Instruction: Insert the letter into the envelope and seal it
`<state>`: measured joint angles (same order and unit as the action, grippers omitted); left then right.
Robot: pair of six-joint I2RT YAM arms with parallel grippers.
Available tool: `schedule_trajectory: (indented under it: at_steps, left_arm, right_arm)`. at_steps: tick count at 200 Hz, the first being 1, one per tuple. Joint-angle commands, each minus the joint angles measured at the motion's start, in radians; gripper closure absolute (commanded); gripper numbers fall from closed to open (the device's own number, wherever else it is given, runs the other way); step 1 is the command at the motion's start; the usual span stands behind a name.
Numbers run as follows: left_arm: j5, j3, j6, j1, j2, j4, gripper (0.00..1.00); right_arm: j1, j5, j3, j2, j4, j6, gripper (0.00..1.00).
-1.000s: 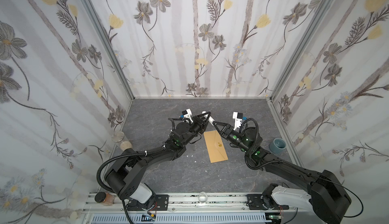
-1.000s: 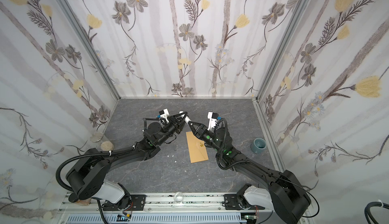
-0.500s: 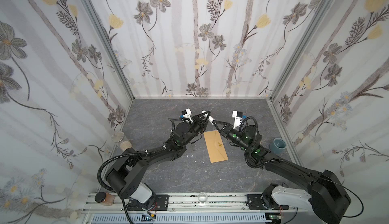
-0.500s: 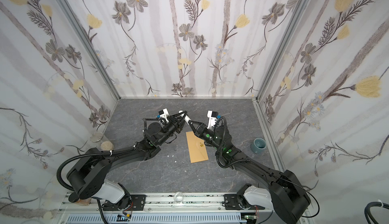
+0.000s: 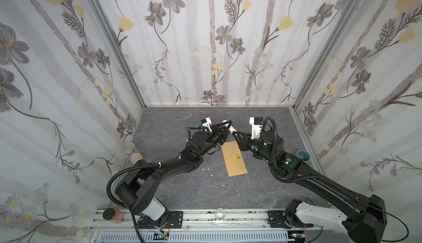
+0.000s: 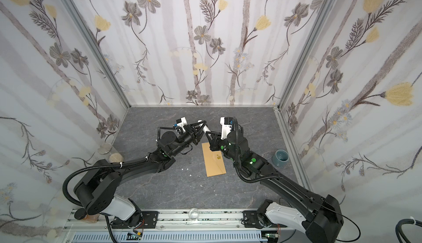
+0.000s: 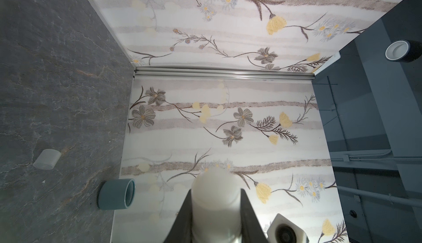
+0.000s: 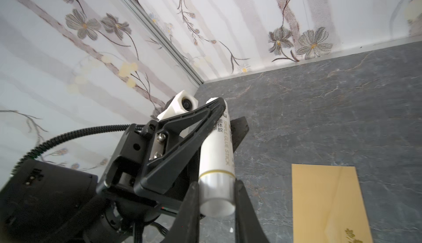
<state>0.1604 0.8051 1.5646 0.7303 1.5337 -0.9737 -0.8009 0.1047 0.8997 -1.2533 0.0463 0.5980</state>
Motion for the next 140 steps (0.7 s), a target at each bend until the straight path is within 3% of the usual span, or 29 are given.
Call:
schedule_trajectory:
  at_steps: [1, 100, 140]
  left_arm:
    - [0.054, 0.009, -0.015, 0.003, -0.012, 0.022, 1.0]
    - [0.121, 0.027, -0.021, 0.003, -0.021, 0.066, 1.0]
    - [0.156, 0.04, -0.021, 0.003, -0.014, 0.077, 1.0]
  right_arm:
    - [-0.049, 0.192, 0.036, -0.012, -0.081, -0.176, 0.89]
    - [-0.259, 0.532, 0.131, -0.106, -0.158, -0.565, 0.9]
    - [-0.364, 0.73, 0.133, -0.168, -0.134, -0.736, 0.9]
